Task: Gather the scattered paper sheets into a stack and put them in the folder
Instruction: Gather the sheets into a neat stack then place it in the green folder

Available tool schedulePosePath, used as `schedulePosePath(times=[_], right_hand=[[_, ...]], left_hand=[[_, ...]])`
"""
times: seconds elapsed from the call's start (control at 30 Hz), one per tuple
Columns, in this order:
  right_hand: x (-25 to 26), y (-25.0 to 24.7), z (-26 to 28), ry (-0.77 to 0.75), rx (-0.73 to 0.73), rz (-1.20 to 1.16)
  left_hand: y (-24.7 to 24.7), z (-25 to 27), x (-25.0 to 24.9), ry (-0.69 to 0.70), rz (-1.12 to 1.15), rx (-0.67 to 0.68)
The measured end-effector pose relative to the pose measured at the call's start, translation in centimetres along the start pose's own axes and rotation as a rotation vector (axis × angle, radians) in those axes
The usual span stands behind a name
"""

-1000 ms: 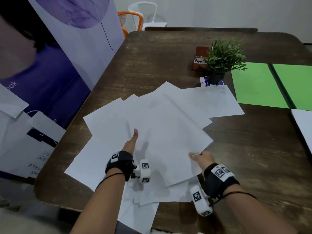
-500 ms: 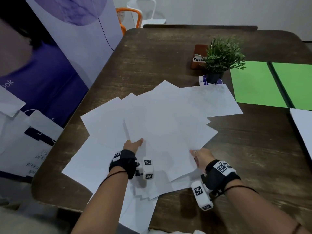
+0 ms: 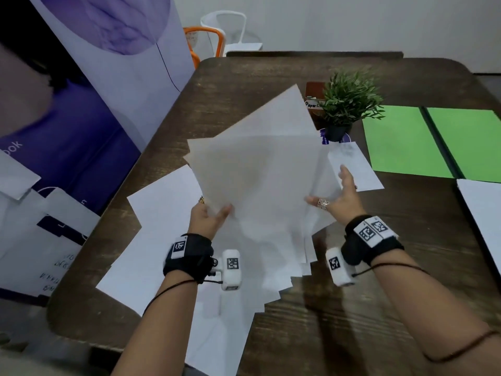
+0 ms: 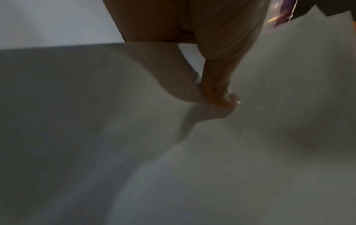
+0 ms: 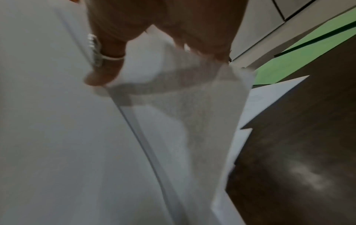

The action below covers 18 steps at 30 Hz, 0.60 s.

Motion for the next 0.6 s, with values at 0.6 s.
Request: schedulePosePath(times=[0.6], right_hand=[[2.2, -4.3, 2.9, -0.236, 0.055, -0.048]], left_hand=[[4.5, 3.4, -6.9, 0.246, 0.305, -0.031]])
Point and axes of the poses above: each hand's wrist, its own z-axis away from the middle knuckle, its own y-axis out of the palm, x = y × z, the point moved 3 cm from there along -z, towards the middle knuckle, and after that the axes turned 4 degrees about z, right-handed, at the moved point
